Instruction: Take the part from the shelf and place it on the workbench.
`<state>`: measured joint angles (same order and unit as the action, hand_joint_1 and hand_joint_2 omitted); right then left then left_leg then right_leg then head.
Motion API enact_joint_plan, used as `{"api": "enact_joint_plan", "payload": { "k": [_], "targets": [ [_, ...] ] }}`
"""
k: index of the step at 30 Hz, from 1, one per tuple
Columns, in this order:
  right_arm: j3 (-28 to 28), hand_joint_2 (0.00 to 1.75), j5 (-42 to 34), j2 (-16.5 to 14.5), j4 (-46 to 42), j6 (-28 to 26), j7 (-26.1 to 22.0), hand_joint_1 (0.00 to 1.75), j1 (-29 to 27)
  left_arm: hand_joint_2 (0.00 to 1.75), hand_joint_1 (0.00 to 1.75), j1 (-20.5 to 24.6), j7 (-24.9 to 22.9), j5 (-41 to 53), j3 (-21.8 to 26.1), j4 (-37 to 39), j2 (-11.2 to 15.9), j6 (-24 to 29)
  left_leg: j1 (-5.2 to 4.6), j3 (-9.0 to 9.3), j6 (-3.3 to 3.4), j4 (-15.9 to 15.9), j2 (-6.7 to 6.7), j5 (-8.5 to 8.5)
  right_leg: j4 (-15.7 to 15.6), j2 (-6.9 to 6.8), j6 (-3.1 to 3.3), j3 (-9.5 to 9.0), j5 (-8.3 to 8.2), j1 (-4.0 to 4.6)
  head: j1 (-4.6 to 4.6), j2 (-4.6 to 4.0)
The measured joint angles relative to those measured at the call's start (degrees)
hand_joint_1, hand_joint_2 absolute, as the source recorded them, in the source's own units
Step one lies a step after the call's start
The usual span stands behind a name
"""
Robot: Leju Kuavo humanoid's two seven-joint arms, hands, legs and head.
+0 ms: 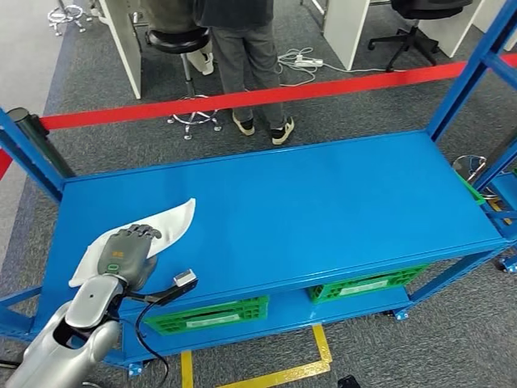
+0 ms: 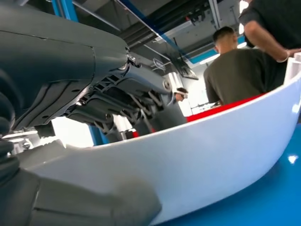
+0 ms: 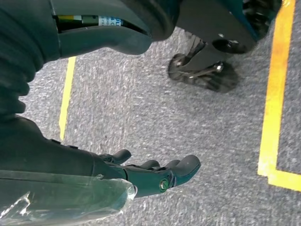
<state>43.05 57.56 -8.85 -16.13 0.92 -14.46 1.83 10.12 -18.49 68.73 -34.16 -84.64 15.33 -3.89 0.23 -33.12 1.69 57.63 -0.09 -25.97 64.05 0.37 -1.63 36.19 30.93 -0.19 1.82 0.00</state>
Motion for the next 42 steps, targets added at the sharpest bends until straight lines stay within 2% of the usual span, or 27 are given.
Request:
{"api": "enact_joint_plan", "payload": {
  "k": [2,3,4,5,7,8,9,12,14,17,18,19,20,22,23,25,27,29,30,32,33,34,35,37,38,40,42],
  "targets": [
    [0.0,1.75,-0.1,0.0,0.0,0.1,-0.2,0.0,-0.1,1.75,1.75,0.0,0.0,-0.3,0.1,0.3,0.0,-0.4,-0.04,-0.07,0.15,0.0,0.03,0.0,7.4,-0.03,-0.3,3.55,2.98,-0.09,0.09,0.0],
    [0.0,1.75,-0.2,0.0,0.0,0.1,-0.2,0.0,-0.1,1.75,1.75,0.0,0.0,-0.4,0.1,0.5,0.1,-0.5,-0.06,-0.09,0.16,0.1,0.02,-0.01,9.5,-0.03,-0.4,4.63,3.35,-0.1,0.08,0.0],
    [0.0,1.75,-0.2,0.0,0.0,0.2,-0.3,0.0,-0.2,1.75,1.75,0.0,0.0,-0.5,0.2,0.6,0.1,-0.6,-0.07,-0.07,0.16,0.1,-0.02,-0.01,9.4,-0.03,-0.42,4.68,2.63,-0.11,0.12,0.0],
    [-0.1,1.75,-0.3,0.0,0.0,0.2,-0.3,0.0,-0.2,1.75,1.75,0.0,0.0,-0.6,0.3,0.7,0.1,-0.7,-0.07,0.01,0.13,0.1,-0.05,-0.03,7.1,-0.03,-0.36,3.58,0.98,-0.12,0.11,0.0],
    [-0.1,1.75,-0.5,0.0,-0.1,0.2,-0.4,0.0,0.0,1.75,1.75,0.1,0.0,-0.7,0.5,0.8,0.1,-0.8,-0.2,0.15,-0.1,0.2,-0.11,-0.17,-0.7,-0.06,-0.08,-0.31,-2.54,-0.09,0.13,0.0],
    [-0.2,1.75,-0.6,0.0,-0.1,0.2,-0.5,0.0,0.0,1.75,1.75,0.1,0.0,-0.7,0.6,0.8,0.1,-0.9,-0.31,0.13,-0.33,0.2,-0.12,-0.24,-3.7,-0.03,0.16,-1.96,-3.46,-0.07,0.09,0.0],
    [-0.3,1.75,-0.7,0.0,-0.2,0.3,-0.6,0.0,0.1,1.75,1.75,0.1,-0.1,-0.7,0.7,0.9,0.2,-1.1,-0.41,0.06,-0.59,0.3,-0.13,-0.25,-5.5,0.02,0.38,-2.91,-3.73,-0.02,0.04,0.0],
    [-0.5,1.75,-1.0,-0.1,-0.3,0.3,-0.7,0.0,-0.2,1.75,1.75,0.1,-0.2,-0.5,0.9,0.9,0.3,-1.3,-0.33,-0.06,-1.41,0.4,-0.12,-0.2,-6.2,0.13,1.23,-3.3,-3.77,0.1,-0.03,0.0],
    [-0.5,1.75,-1.1,-0.1,-0.4,0.3,-0.8,0.0,-0.2,1.75,1.75,0.1,-0.2,-0.5,1.2,0.9,0.4,-1.4,-0.23,-0.72,-1.99,2.1,-0.11,-1.67,-6.4,0.09,1.81,-3.41,-4.03,-0.05,-0.2,0.0],
    [-0.6,1.75,-1.1,-0.2,-0.5,0.3,-0.8,0.0,-0.1,1.75,1.75,-0.1,-0.3,-0.5,1.4,1.0,0.5,-1.6,-0.13,-5.01,-2.5,11.6,-0.09,-6.72,-6.6,-0.02,2.26,-3.42,-4.11,0.02,-0.47,0.0],
    [-0.6,1.75,-1.1,-0.2,-0.5,0.3,-0.8,0.0,-0.2,1.75,1.75,-0.3,-0.3,-0.5,1.4,1.1,0.5,-1.6,-0.11,-6.25,-2.51,14.2,-0.09,-7.51,-6.6,-0.04,2.31,-3.42,-4.1,0.1,-0.46,0.0],
    [-0.7,1.75,-1.2,-0.3,-0.6,0.3,-0.8,0.0,-0.3,1.75,1.75,-0.4,-0.4,-0.4,1.4,1.2,0.5,-1.6,-0.11,-6.67,-2.44,15.1,-0.09,-7.2,-6.5,-0.05,2.32,-3.43,-4.09,0.16,-0.46,0.0],
    [-0.7,1.75,-1.2,-0.3,-0.6,0.3,-0.8,0.0,-0.3,1.75,1.75,-0.5,-0.5,-0.4,1.4,1.2,0.6,-1.6,-0.12,-6.15,-2.28,14.1,-0.09,-5.9,-6.5,-0.04,2.33,-3.48,-4.08,0.21,-0.46,0.0],
    [-0.8,1.75,-1.2,-0.3,-0.8,0.3,-0.8,0.0,-0.4,1.75,1.75,-0.5,-0.5,-0.4,1.5,1.2,0.6,-1.6,-0.23,-2.97,-1.73,7.7,-0.09,-2.11,-6.5,-0.03,2.3,-3.64,-4.07,0.24,-0.45,0.0],
    [-0.8,1.75,-1.3,-0.3,-0.8,0.3,-0.8,0.0,-0.3,1.75,1.75,-0.5,-0.5,-0.4,1.5,1.2,0.6,-1.6,-0.32,-1.31,-1.45,4.3,-0.09,-0.91,-6.5,0.0,2.21,-3.62,-4.03,0.34,-0.44,0.0],
    [-0.9,1.75,-1.3,-0.4,-0.9,0.3,-0.8,0.0,-0.3,1.75,1.75,-0.4,-0.5,-0.4,1.6,1.2,0.5,-1.3,-0.54,0.29,-1.01,0.8,-0.1,-0.41,-6.3,0.01,1.8,-3.35,-4.06,0.44,-0.39,0.0],
    [-0.9,1.75,-1.4,-0.4,-0.9,0.3,-0.8,0.0,-0.3,1.75,1.75,-0.5,-0.3,-0.9,1.8,1.2,0.3,-0.1,-0.56,0.4,-0.6,0.2,-0.1,-0.4,-6.3,0.0,1.21,-3.09,-4.1,0.42,-0.39,0.0],
    [-0.9,1.75,-1.5,-0.4,-1.1,0.3,-0.8,0.0,-0.5,1.75,1.75,-0.8,1.0,-2.5,2.4,1.0,-0.5,2.5,-0.34,0.53,-0.08,-0.3,-0.06,-0.06,-4.6,0.0,0.61,-2.17,-2.8,0.35,-0.31,0.0],
    [-0.9,1.75,-1.6,-0.4,-1.2,0.3,-0.8,0.0,-0.6,1.75,1.75,-1.0,2.2,-4.1,2.9,0.7,-1.1,4.2,-0.22,0.56,0.14,-0.4,-0.04,0.08,-2.0,-0.01,0.32,-0.95,-1.26,0.28,-0.24,0.0],
    [-0.9,1.75,-1.8,-0.4,-1.3,0.2,-0.9,0.0,-0.8,1.75,1.75,-1.6,6.6,-9.4,4.0,-0.1,-2.4,8.5,-0.26,0.44,0.38,-0.4,-0.02,0.11,5.4,-0.04,-0.16,2.49,2.41,0.09,-0.13,0.0],
    [-0.9,1.75,-1.9,-0.4,-1.3,0.1,-1.0,0.0,-1.0,1.75,1.75,-2.1,9.8,-13.2,4.5,-0.7,-3.2,10.9,-0.28,0.4,0.4,-0.4,-0.02,0.11,8.4,-0.04,-0.32,3.92,3.42,0.01,-0.14,0.0],
    [-0.9,1.75,-2.0,-0.4,-1.3,0.0,-1.2,0.0,-1.1,1.75,1.75,-2.7,13.7,-17.6,5.0,-1.6,-3.9,13.4,-0.28,0.37,0.41,-0.4,-0.03,0.1,9.7,-0.05,-0.44,4.55,3.41,-0.03,-0.11,0.0],
    [-0.9,1.75,-2.0,-0.4,-1.3,-0.3,-1.5,0.0,-1.3,1.75,1.75,-3.4,17.9,-22.1,5.4,-2.6,-4.6,15.8,-0.28,0.39,0.38,-0.4,-0.04,0.08,8.7,-0.05,-0.49,4.1,2.31,-0.08,-0.1,0.0],
    [-1.0,1.75,-2.0,-0.4,-1.3,-1.0,-2.2,0.0,-1.4,1.75,1.72,-4.4,26.2,-30.1,6.1,-4.9,-5.5,20.1,-0.29,0.51,0.19,-0.3,-0.04,-0.04,1.6,-0.07,-0.44,0.66,-1.48,-0.22,-0.1,0.0],
    [-1.1,1.75,-2.0,-0.4,-1.2,-1.2,-2.5,0.0,-1.4,1.75,1.72,-4.7,29.4,-33.2,6.4,-6.2,-5.8,21.7,-0.42,0.48,-0.02,-0.2,-0.04,-0.16,-2.2,-0.04,-0.32,-1.37,-2.78,-0.25,-0.12,0.0],
    [-1.3,1.75,-2.0,-0.4,-1.0,-1.6,-2.8,0.0,-1.4,1.75,1.67,-5.0,33.3,-37.4,7.0,-8.4,-6.2,23.1,-0.65,0.3,-0.51,0.0,-0.04,-0.18,-6.0,0.01,0.13,-3.48,-3.55,-0.2,-0.21,0.0],
    [-1.4,1.75,-2.0,-0.4,-0.8,-2.4,-2.9,0.0,-1.5,1.75,1.64,-5.5,36.3,-42.1,7.5,-10.3,-6.7,23.1,-0.62,0.15,-1.02,0.1,-0.07,-0.14,-6.3,0.02,0.83,-3.63,-3.53,-0.07,-0.27,0.0]
  ]
}}
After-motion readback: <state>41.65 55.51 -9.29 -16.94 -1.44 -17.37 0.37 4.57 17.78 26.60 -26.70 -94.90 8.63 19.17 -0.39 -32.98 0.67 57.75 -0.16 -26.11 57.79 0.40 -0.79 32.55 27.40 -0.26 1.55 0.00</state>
